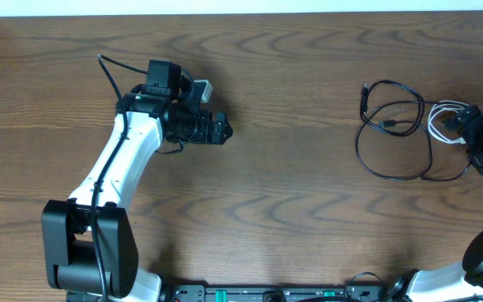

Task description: Untangle cables

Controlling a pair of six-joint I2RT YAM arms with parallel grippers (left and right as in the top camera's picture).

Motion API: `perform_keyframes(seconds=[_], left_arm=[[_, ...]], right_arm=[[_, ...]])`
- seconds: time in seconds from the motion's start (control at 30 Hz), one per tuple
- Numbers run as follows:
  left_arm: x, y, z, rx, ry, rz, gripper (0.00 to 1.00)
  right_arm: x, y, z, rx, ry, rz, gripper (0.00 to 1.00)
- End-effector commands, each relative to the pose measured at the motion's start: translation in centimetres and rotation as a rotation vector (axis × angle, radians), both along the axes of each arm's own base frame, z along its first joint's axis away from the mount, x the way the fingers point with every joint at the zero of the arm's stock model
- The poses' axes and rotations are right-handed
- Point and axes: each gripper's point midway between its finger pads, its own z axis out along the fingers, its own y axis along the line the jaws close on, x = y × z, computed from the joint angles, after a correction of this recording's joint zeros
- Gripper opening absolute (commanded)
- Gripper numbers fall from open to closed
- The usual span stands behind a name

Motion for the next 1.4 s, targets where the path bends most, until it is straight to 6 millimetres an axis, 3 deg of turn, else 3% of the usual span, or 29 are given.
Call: perform_keyframes(seconds=[0.0,0.17,0.4,0.5,0.6,0.67,0.83,1.07,1.37], left_arm=[[0.0,0.2,0.0,0.003,0.002,0.005,0.98],[0.0,0.2,0.0,0.003,0.002,0.005,0.98],[0.0,0.2,0.0,0.003,0.002,0.006,0.98],[0.0,0.2,0.0,0.003,0.002,0.006,0.98],[0.0,0.2,0.0,0.003,0.002,0.006,0.98],[0.0,0.2,0.0,0.003,0.002,0.006,0.98],[0.0,0.2,0.0,0.003,0.002,0.006,0.98],[0.0,0.2,0.0,0.003,0.002,0.006,0.98],[0.0,0.2,0.0,0.003,0.003,0.006,0.98]], right_arm=[[-0.5,-0.8,-0.2,-0.135,0.083,-0.029,0.99],[-3.3,-3.8,0.1,-0.469,0.301,-0.133,0.99],[-1.6,-3.7,1.4,-0.642,0.297,-0.065,0.99],[0.8,-1.0,1.0,-0.57,0.206,0.052,0.99],[4.3,4.7,0.8,-0.363,0.023,0.266,0.99],[6.3,8.9,1.6,-0.227,-0.123,0.421,0.99],[7.7,14.7,3.0,-0.102,-0.268,0.613,0.99],[7.5,20.4,2.9,-0.137,-0.288,0.817,0.99],[7.0,23.9,2.3,-0.201,-0.253,0.892,0.99]])
